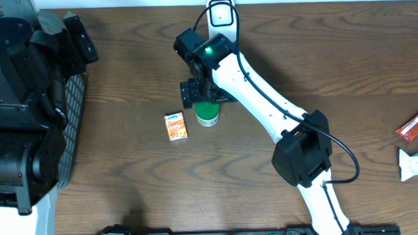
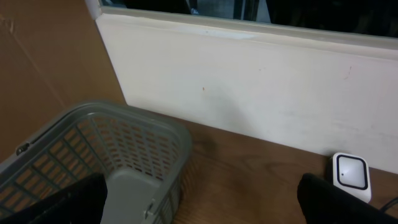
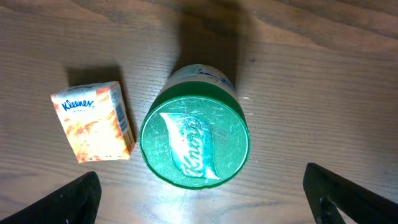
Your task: Scan the item barcode
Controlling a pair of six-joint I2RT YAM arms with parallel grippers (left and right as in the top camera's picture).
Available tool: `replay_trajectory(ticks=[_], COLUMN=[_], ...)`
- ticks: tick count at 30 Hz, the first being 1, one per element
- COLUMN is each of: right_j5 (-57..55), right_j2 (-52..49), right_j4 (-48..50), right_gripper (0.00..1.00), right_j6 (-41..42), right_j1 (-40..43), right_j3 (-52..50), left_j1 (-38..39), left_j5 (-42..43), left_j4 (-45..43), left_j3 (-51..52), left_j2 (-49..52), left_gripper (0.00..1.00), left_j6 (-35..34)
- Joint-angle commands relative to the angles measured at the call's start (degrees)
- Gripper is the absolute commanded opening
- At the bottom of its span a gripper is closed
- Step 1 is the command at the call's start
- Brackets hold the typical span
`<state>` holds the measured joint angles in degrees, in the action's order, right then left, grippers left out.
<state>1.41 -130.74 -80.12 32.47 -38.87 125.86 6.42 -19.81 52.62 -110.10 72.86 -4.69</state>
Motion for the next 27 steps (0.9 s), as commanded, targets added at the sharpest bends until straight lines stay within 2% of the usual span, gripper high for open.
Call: replay_trajectory(ticks=[1, 5, 15, 27], right_j5=[6.3, 11.6, 9.1, 9.0], right_j2=[-0.7, -2.8, -6.3, -10.2], right_j4=[-0.1, 0.2, -0.4, -1.0], right_gripper=[0.99, 0.99, 0.99, 0.99], right_j6=[1.4, 2.2, 2.9, 2.6], right_j1=[0.3, 1.2, 5.0, 4.1], right_j3=[-0.6, -0.6, -0.7, -0.7], left_j1=[-0.2, -0.2, -0.2, -0.2], left_j5=[-0.2, -0.2, -0.2, -0.2], left_j4=[0.0, 0.0, 0.0, 0.0], left_j3=[0.2, 0.2, 0.2, 0.2], left_j2=[-0.2, -0.2, -0.2, -0.2], left_gripper=[0.98, 0.98, 0.98, 0.98], left_j6=[-0.5, -0.5, -0.5, -0.5])
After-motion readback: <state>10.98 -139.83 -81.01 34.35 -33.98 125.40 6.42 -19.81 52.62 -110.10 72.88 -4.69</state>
